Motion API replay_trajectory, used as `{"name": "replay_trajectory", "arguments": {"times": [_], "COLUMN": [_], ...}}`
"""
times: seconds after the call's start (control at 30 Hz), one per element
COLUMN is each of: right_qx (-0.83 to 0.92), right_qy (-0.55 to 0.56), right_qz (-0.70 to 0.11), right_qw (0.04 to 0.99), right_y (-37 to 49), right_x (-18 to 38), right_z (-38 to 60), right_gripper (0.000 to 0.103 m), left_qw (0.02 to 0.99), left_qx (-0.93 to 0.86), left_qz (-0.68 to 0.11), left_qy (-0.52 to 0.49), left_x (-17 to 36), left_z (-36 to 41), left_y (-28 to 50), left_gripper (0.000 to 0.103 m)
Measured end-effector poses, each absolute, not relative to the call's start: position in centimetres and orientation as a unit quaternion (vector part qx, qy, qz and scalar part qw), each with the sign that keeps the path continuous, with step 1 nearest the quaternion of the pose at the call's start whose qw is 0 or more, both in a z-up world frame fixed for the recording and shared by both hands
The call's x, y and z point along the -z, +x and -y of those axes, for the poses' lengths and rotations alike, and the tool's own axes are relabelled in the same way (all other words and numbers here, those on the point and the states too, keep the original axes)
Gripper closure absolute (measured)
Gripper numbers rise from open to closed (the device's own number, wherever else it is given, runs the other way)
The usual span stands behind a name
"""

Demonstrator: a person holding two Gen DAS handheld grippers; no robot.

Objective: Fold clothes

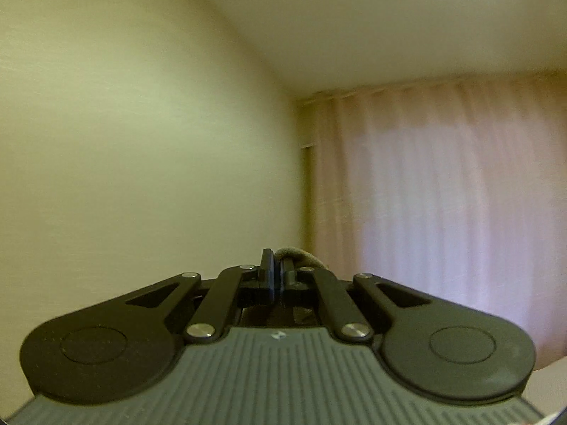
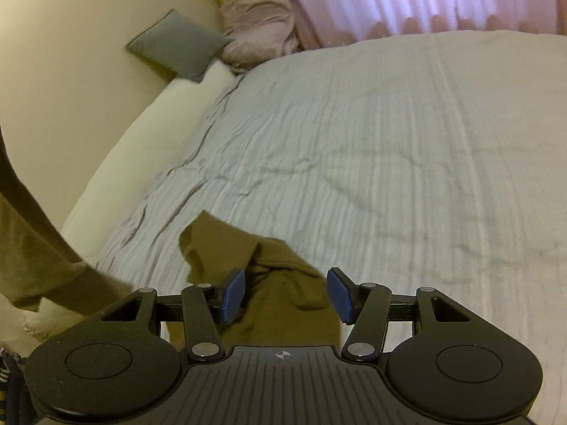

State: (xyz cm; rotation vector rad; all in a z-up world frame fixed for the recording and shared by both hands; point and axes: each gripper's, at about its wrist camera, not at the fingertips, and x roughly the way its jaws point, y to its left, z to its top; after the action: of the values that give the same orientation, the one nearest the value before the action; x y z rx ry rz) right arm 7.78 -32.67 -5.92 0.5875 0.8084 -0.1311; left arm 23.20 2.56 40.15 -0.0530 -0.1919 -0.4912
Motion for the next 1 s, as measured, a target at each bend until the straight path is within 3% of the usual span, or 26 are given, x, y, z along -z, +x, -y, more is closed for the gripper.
{"name": "replay_trajectory", "arguments": {"times": [0.33,0.57,0.87,1.0], "right_qx": [0.130,0.212,0.367,0.428], "right_qy": [0.306,0.313,0.342,0.352], "right_qz": [-0.342,-0.306,-0.268,-0.283], "right_qw": [0.879,0.874,0.823,0.783], "right_y": [-4.0,-14.4,-25.9,-29.6], "right_x": [4.0,2.4,1.8,3.1], "right_z": [41.7,48.8,55.3,56.0], "right_gripper": [0.048,0.048,0.048,0.048], "left_qw": [0.857,0.734,0.659,0.647], "left_qx": [0.496,0.669,0.731,0.700], "left_qz": [0.113,0.001,-0.178,-0.292], "left_qy": [-0.085,-0.118,0.014,0.082], "left_x": [-45.5,-43.4,-30.7,-18.6], "left_z": [7.7,17.5,30.3,32.5], "left_y": [5.8,-1.2,-3.4,-3.8], "left_gripper": [0.102,0.102,0.100,0.077]}}
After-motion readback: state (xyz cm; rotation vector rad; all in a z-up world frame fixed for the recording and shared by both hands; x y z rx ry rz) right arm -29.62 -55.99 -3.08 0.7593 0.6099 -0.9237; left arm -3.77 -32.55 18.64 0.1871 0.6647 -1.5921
